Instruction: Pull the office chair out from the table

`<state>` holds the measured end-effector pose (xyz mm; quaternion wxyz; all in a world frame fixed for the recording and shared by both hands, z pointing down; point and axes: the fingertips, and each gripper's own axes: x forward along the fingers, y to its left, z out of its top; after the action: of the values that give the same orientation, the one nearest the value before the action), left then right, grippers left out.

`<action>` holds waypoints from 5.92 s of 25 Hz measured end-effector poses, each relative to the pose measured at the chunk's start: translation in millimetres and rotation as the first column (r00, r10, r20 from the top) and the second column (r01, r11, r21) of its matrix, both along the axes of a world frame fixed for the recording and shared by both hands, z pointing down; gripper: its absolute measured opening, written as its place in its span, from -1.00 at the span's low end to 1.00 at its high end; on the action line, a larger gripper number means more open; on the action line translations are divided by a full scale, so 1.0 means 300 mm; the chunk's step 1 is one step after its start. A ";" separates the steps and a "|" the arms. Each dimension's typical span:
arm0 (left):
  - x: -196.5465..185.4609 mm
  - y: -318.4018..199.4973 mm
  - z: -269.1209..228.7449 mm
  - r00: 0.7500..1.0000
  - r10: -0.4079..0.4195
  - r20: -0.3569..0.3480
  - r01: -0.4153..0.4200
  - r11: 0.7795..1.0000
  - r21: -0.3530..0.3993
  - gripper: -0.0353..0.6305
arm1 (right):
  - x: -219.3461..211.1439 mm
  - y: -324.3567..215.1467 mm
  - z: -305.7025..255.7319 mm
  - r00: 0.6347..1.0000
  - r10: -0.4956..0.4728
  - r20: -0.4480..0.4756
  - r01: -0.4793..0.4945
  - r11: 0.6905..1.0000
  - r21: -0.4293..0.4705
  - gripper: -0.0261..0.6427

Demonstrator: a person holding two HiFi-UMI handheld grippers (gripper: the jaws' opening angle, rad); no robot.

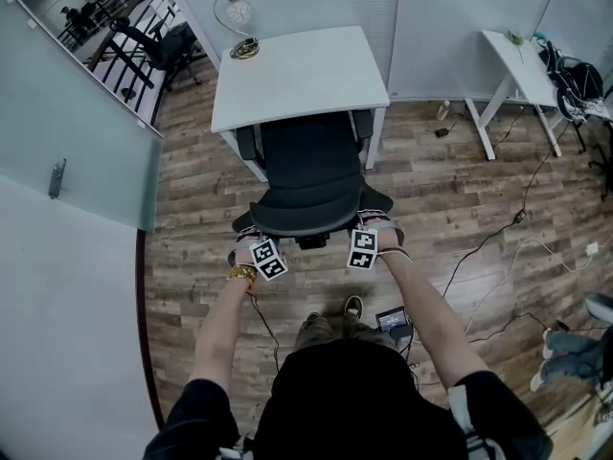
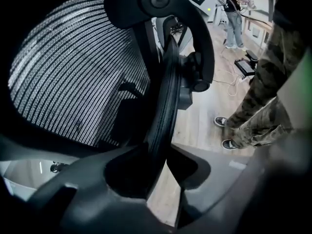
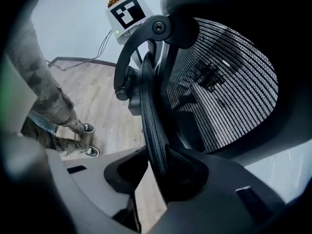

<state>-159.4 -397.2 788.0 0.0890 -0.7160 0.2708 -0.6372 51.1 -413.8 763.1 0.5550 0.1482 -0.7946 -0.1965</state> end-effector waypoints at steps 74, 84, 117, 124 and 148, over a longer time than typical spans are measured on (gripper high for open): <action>-0.107 0.630 -0.009 0.987 0.161 0.022 -0.163 0.980 0.117 -0.49 | -0.116 0.690 0.007 0.990 0.139 -0.028 -0.140 0.990 -0.021 -0.61; -0.116 0.709 -0.012 0.987 0.160 0.028 -0.162 0.980 0.112 -0.49 | -0.124 0.774 0.009 0.990 0.139 -0.027 -0.140 0.990 -0.029 -0.61; -0.018 1.013 -0.012 0.995 0.094 0.043 -0.098 0.989 0.109 -0.49 | -0.024 1.047 0.005 0.995 0.099 -0.017 -0.100 0.995 -0.020 -0.61; -0.010 1.085 -0.015 0.995 0.085 0.053 -0.090 0.990 0.109 -0.49 | -0.013 1.116 0.002 0.995 0.096 -0.015 -0.096 0.995 -0.022 -0.61; 0.082 1.417 -0.020 0.994 0.068 0.080 -0.078 0.990 0.117 -0.49 | 0.083 1.430 -0.005 0.997 0.068 -0.023 -0.069 0.998 -0.008 -0.60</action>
<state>-134.9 27.9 782.1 0.1655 -0.6942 0.2788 -0.6426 76.2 15.3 761.5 0.5711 0.1707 -0.7835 -0.1756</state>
